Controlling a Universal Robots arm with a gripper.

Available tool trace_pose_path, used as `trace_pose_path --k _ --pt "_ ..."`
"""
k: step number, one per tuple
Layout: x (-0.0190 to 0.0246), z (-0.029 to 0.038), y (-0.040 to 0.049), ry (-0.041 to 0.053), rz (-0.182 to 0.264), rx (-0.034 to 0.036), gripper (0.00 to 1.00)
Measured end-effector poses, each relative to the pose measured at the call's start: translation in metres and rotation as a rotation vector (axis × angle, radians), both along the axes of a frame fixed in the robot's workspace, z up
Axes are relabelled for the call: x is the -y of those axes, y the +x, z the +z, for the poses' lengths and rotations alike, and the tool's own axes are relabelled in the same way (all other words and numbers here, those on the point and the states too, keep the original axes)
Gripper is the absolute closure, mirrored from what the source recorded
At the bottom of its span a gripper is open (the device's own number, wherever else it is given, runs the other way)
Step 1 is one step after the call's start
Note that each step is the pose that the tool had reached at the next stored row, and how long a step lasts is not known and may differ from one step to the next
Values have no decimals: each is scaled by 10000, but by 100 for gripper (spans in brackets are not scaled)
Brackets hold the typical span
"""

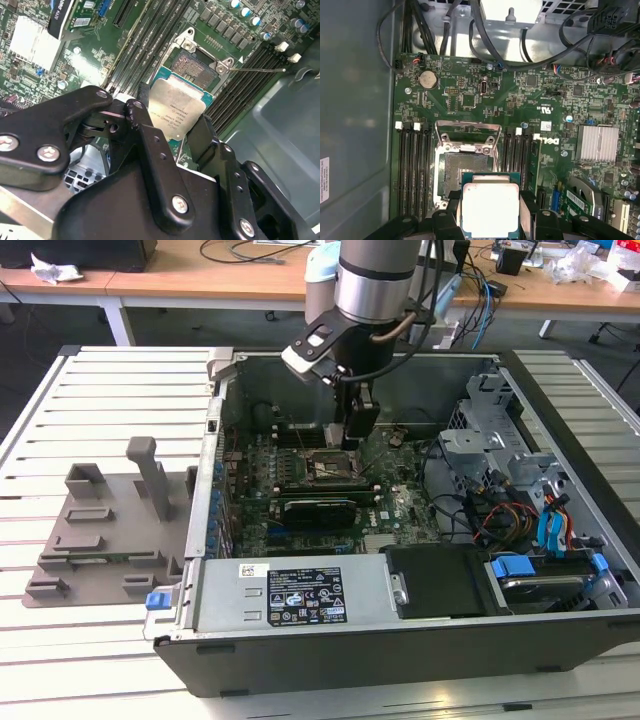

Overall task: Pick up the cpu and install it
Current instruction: 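Place the cpu into insertion slot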

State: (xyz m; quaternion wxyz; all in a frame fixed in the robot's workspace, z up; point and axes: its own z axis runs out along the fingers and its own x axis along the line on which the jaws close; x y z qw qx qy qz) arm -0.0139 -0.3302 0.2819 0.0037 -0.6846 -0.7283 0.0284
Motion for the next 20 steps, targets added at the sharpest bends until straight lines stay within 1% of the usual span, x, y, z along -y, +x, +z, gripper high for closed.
trace_pose_path --k 7,14,20 --pt "-8 -63 0 0 0 0 45" --pt "-15 -105 0 0 0 0 45" --pt "-33 -167 0 -1 0 0 45"
